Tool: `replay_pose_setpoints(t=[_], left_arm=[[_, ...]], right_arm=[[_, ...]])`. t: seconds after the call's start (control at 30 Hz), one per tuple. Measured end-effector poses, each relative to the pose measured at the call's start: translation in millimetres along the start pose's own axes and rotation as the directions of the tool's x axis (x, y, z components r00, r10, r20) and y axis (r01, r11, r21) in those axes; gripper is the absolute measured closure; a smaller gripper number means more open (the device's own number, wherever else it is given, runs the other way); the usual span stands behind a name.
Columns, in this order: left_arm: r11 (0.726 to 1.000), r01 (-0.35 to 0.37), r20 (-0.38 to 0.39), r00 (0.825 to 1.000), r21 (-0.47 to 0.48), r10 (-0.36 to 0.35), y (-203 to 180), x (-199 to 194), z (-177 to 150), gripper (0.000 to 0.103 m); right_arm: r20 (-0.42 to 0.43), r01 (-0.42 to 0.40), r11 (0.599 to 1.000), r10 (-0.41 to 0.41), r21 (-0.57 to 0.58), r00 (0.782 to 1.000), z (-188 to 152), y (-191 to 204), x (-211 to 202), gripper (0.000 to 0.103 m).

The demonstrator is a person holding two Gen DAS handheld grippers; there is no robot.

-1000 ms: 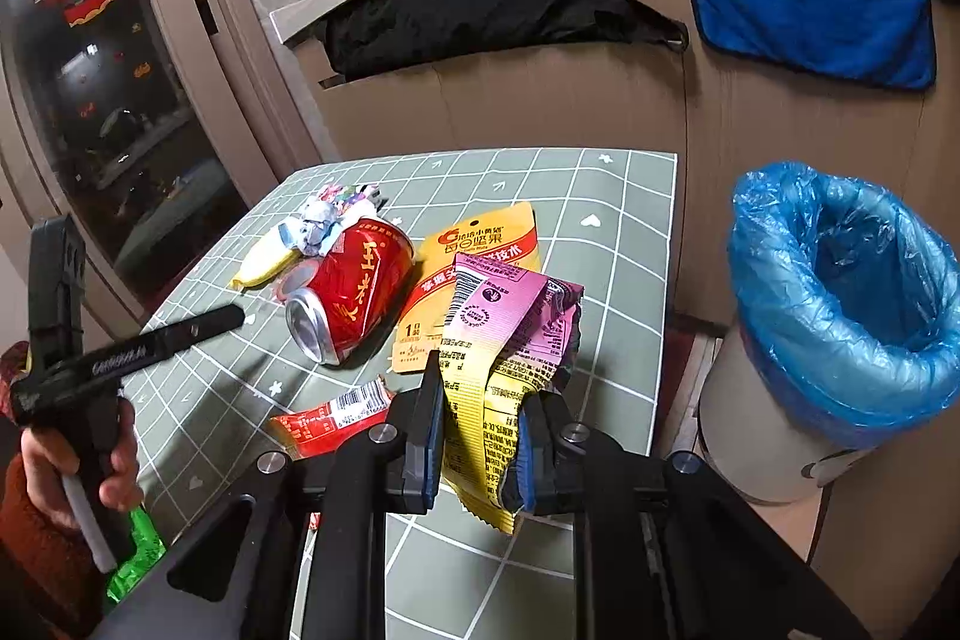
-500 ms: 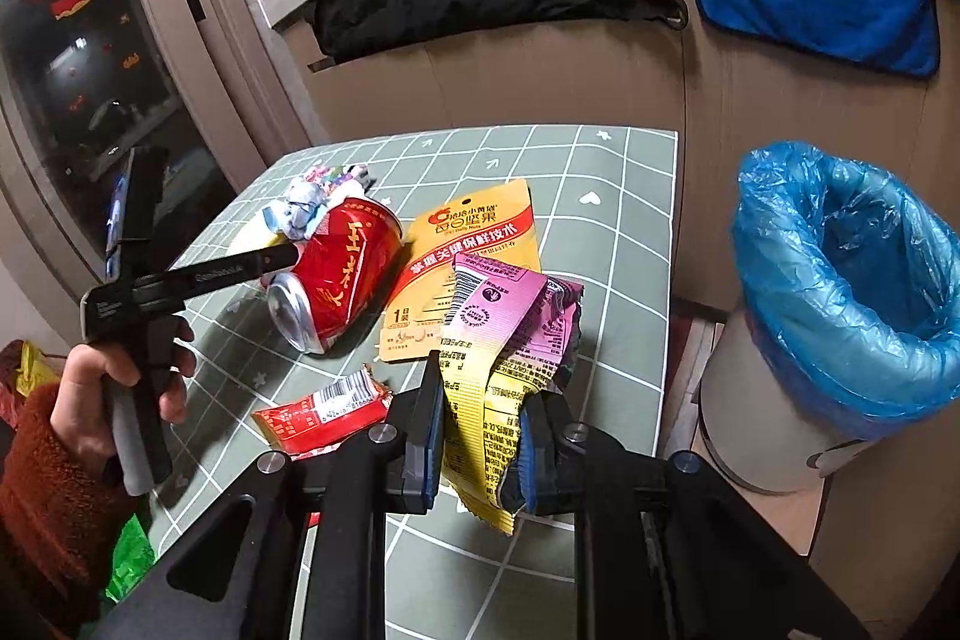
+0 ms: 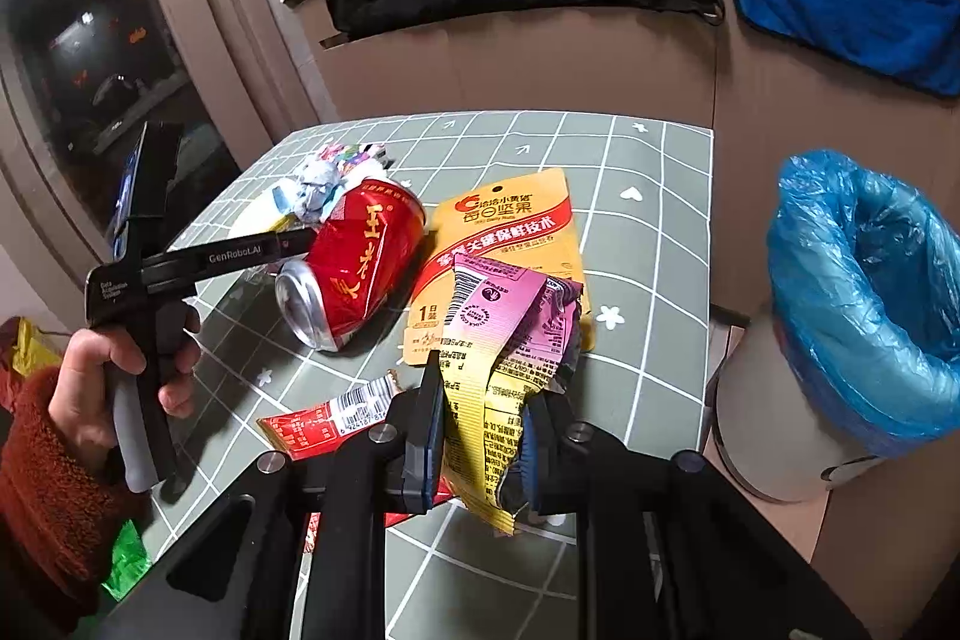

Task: Collect trash
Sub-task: 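Lower the left tool onto the red tape roll in plastic wrap and grasp it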

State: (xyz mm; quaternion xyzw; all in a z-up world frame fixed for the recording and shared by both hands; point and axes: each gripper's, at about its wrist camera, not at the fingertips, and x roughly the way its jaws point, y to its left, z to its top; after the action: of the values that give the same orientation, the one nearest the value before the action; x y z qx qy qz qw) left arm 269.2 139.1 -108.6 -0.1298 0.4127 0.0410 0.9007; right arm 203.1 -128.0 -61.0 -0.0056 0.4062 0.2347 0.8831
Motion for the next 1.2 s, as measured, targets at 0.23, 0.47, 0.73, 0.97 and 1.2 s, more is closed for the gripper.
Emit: replay_pose_setpoints(t=[0.23,0.47,0.73,0.97,1.2], left_arm=[[1.000,0.015,-0.004,1.000,-0.021,-0.015,11.2,-19.1,-15.1,0.072],[1.000,0.004,0.038,0.999,-0.021,-0.004,28.2,-54.5,-40.5,0.085],[0.987,0.150,0.070,0.987,-0.050,-0.146,27.5,-65.7,-33.9,0.049],[0.999,0.038,0.019,0.999,0.013,-0.038,2.3,-17.6,-5.1,0.044],[0.998,-0.021,-0.013,1.000,0.052,0.022,-1.8,3.1,-8.6,0.043]], right_arm=[[0.013,0.009,1.000,-0.009,0.004,1.000,0.7,-1.7,-7.3,0.083],[0.022,-0.008,1.000,0.008,0.010,1.000,0.1,-0.6,-12.2,0.083],[0.020,-0.037,0.999,0.037,0.009,0.999,-1.4,7.0,-12.2,0.082],[0.023,-0.032,0.999,0.031,0.009,0.999,-3.0,5.9,-14.1,0.082],[0.026,-0.022,1.000,0.022,0.016,0.999,-2.0,1.2,-12.8,0.081]])
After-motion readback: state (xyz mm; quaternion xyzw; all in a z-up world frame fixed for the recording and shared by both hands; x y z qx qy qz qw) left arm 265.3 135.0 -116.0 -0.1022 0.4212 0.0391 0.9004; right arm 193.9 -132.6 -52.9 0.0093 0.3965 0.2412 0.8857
